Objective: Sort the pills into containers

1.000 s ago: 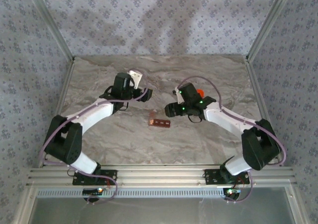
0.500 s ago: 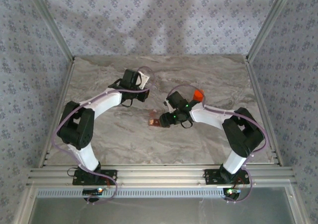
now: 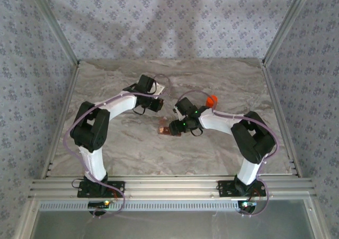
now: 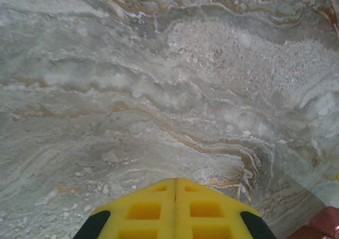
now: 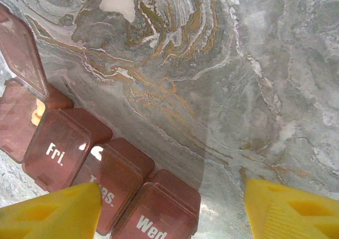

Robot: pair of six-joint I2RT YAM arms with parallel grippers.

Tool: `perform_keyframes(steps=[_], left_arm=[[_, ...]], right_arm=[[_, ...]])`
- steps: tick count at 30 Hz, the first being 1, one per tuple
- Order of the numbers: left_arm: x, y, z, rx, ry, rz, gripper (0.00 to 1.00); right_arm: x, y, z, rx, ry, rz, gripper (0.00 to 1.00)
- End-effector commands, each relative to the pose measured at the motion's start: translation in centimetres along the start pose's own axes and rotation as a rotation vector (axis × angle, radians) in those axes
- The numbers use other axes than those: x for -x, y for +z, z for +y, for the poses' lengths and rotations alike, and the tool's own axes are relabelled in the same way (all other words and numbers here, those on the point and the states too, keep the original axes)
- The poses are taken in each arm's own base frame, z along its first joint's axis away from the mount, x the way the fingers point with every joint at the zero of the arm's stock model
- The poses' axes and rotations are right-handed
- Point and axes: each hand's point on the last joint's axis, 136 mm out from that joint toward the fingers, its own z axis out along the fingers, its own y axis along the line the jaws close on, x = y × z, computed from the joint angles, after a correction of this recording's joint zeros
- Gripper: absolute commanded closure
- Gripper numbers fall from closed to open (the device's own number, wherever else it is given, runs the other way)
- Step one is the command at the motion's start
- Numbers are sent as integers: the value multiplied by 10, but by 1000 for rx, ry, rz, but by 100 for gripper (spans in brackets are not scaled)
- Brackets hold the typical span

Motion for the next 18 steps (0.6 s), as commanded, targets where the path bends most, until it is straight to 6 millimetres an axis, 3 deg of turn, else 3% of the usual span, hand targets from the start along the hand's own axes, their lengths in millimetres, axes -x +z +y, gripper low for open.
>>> perform_keyframes(steps=[1, 8, 18], left_arm=[[-8, 5, -10, -33, 22, 59, 100], [-26, 12, -15, -46, 25, 134, 100], [-42, 7, -31, -119, 19, 200, 100]], right_arm=[[-2, 5, -3, -7, 7, 13, 27], [-5, 7, -6, -14, 18, 15, 28], [-8, 12, -8, -23, 32, 22, 29]])
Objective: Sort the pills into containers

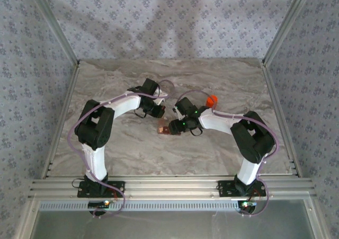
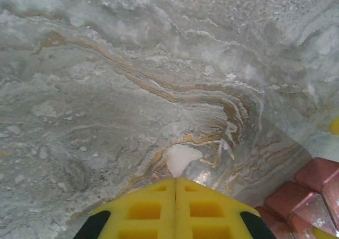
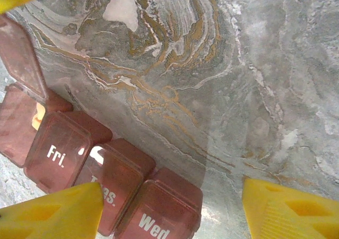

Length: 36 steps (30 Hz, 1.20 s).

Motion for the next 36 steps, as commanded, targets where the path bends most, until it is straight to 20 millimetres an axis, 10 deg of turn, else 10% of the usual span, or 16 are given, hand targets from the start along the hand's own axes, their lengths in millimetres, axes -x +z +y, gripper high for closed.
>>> perform_keyframes(steps=[1, 36], left_arm=[[-5, -4, -16, -59, 21, 32, 100], [-60, -29, -56, -139, -45, 69, 100]], right_arm=[[-12, 10, -9, -29, 30, 38, 29], [-18, 22, -18, -32, 71, 72, 31]])
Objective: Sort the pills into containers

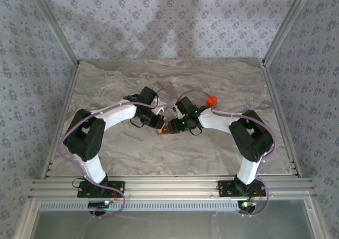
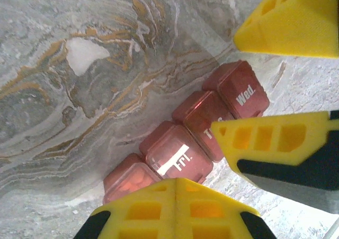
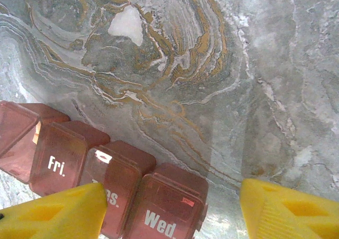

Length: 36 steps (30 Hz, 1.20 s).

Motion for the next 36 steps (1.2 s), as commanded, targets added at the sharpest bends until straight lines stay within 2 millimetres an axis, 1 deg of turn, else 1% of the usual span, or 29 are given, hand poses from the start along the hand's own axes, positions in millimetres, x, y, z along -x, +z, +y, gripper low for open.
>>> perform_keyframes(steps=[1, 11, 23, 32, 34, 36], left_arm=[[-11, -5, -10, -19, 2, 15, 100], [-32, 0, -1, 33, -10, 38, 100], [-36, 16, 10, 61, -27, 47, 100], [-47, 35, 20, 66, -46, 75, 100], [-46, 35, 18, 61, -47, 68, 100], [-40, 29, 15, 57, -42, 47, 100]], right_arm=[[-23, 15, -21, -69, 37, 81, 31], [-24, 19, -23, -62, 49, 91, 31], [-28, 23, -23, -53, 57, 99, 32], [-30, 24, -23, -45, 60, 100, 33], [-30, 24, -22, -44, 60, 100, 33], [-30, 24, -22, -41, 60, 102, 33]])
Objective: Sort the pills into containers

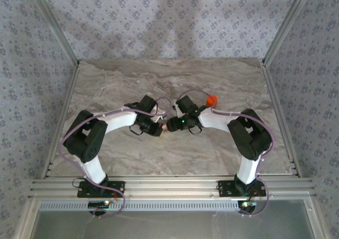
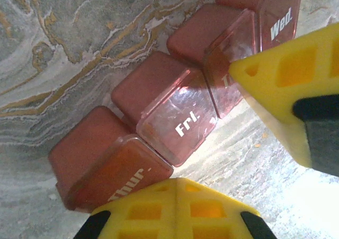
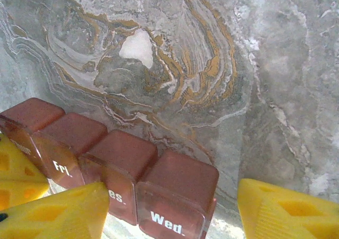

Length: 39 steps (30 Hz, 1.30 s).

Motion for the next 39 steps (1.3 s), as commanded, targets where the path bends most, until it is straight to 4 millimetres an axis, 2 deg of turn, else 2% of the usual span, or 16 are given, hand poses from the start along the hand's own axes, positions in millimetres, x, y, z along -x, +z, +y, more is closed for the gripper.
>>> perform_keyframes(steps=[1, 4, 7, 12, 16, 17, 19, 22, 23, 24, 26, 28, 32, 33, 35, 39], left_arm=[[-4, 3, 4, 26, -12, 4, 100], [16, -17, -4, 32, 15, -75, 100], [39, -42, -11, 47, 41, -171, 86], [74, -86, -15, 93, 64, -335, 71], [93, -126, -9, 166, 67, -502, 66], [97, -137, -8, 186, 67, -551, 64], [103, -160, -2, 229, 59, -646, 56], [107, -201, 9, 317, 48, -794, 35], [107, -216, 13, 352, 44, -850, 12], [107, -231, 19, 393, 40, -903, 2], [104, -257, 34, 476, 27, -993, 2], [98, -281, 49, 583, 37, -1072, 2], [78, -311, 81, 747, 54, -1185, 2], [71, -315, 94, 775, 23, -1186, 2], [57, -314, 121, 820, -30, -1146, 2], [23, -298, 171, 881, -146, -1106, 2]], right_arm=[[-37, 16, -26, -88, 37, 123, 33], [-32, 12, -24, -83, 34, 118, 33], [-21, 6, -21, -68, 35, 107, 33], [6, -6, -17, -51, 39, 69, 32], [35, -27, -16, -31, 50, 3, 27], [55, -39, -11, -13, 51, -45, 26], [74, -58, -9, 7, 56, -93, 25], [100, -97, -10, 20, 70, -195, 22], [108, -114, -13, 22, 81, -237, 21], [115, -131, -18, 15, 91, -283, 20], [125, -165, -33, -9, 116, -373, 16], [132, -199, -56, -65, 153, -472, 1], [134, -263, -114, -243, 245, -662, 1], [122, -264, -137, -317, 286, -668, 0], [110, -279, -175, -453, 356, -715, 0], [78, -289, -242, -667, 484, -823, 0]])
